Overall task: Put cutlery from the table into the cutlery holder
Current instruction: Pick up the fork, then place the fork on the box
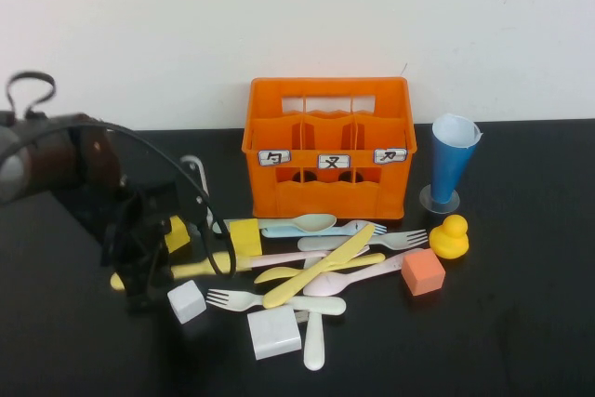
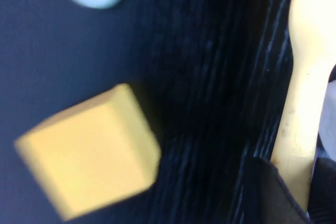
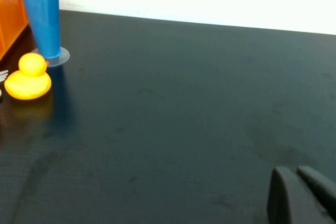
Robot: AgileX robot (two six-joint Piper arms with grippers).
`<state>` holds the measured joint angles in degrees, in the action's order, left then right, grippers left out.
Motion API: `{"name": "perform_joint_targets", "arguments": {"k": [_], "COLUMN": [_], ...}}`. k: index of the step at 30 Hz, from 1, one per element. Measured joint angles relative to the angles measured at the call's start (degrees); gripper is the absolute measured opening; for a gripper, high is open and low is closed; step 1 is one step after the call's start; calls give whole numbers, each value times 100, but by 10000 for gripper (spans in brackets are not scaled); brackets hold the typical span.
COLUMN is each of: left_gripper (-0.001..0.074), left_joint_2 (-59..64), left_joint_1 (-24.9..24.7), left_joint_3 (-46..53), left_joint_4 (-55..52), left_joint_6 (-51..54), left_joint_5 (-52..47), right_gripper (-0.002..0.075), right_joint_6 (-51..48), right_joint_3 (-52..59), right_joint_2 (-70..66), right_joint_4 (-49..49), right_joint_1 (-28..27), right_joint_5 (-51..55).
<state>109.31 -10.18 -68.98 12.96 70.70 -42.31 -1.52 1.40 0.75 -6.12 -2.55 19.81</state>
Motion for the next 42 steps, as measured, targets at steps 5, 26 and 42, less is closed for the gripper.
{"name": "perform_joint_targets", "arguments": {"k": [5, 26, 42], "left_gripper": [144, 144, 144], "left_joint_2": [-523, -1846, -1061], "left_joint_1": [0, 0, 0], "left_joint_3": [0, 40, 40], "left_joint_4": [0, 6393, 8063], "left_joint_6": [-51, 1754, 3672], "left_joint_5": [0, 165, -333], "right_gripper": [-3, -3, -3], "right_joint_6": [0, 0, 0], "right_joint_3": [0, 0, 0], "right_joint_2": [0, 0, 0], "right_joint_4": [0, 0, 0], "right_joint_1": [0, 0, 0], "right_joint_5": [0, 0, 0]}}
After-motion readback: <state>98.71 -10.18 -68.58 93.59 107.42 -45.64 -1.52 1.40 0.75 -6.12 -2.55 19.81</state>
